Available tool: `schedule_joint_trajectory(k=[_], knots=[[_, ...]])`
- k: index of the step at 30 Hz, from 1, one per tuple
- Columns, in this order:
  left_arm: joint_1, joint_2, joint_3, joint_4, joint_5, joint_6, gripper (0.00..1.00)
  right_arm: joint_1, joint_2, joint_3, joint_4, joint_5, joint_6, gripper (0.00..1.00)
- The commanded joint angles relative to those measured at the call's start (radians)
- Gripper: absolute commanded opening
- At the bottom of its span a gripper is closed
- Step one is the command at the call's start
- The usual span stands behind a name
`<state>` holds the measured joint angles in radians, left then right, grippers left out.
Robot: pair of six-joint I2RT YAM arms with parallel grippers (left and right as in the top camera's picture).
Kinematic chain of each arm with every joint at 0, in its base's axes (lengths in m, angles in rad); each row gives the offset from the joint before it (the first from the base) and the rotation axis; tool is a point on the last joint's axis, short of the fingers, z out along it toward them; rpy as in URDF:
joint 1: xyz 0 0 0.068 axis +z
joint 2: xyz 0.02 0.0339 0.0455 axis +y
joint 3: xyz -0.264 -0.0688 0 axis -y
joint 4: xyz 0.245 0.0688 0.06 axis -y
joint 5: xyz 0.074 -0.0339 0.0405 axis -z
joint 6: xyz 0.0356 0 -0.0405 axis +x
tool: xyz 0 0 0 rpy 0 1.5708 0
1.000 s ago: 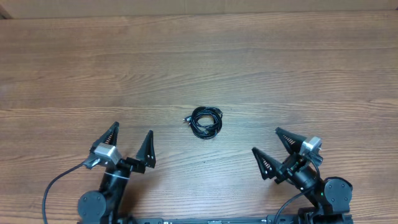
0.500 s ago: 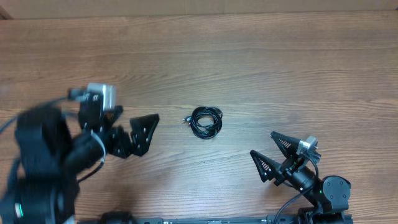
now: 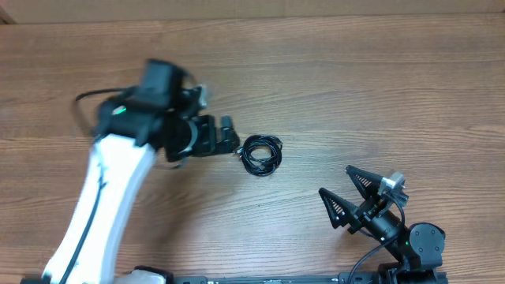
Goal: Untangle cables
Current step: 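Move the left gripper over the black cable bundle and lower it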
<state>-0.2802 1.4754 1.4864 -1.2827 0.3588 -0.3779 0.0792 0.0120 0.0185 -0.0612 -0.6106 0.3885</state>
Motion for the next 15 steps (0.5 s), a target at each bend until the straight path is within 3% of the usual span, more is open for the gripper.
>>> schedule_joint_trajectory(k=[1,8,10,15], knots=[[-0.056,0.108,0.019,0.029,-0.114,-0.102,0.99,-0.001,-0.005,-0.01,0.006,0.019,0.0,1.0],[-0.092,0.34,0.019,0.067,0.003,-0.102,0.99,-0.001,-0.005,-0.01,0.006,0.026,0.0,1.0],[-0.1,0.409,0.019,0.082,0.043,-0.102,0.89,-0.001,-0.005,-0.01,0.006,0.027,0.0,1.0],[-0.124,0.529,0.019,0.095,0.087,-0.103,0.81,-0.001,-0.005,-0.01,0.006,0.034,-0.001,1.0]])
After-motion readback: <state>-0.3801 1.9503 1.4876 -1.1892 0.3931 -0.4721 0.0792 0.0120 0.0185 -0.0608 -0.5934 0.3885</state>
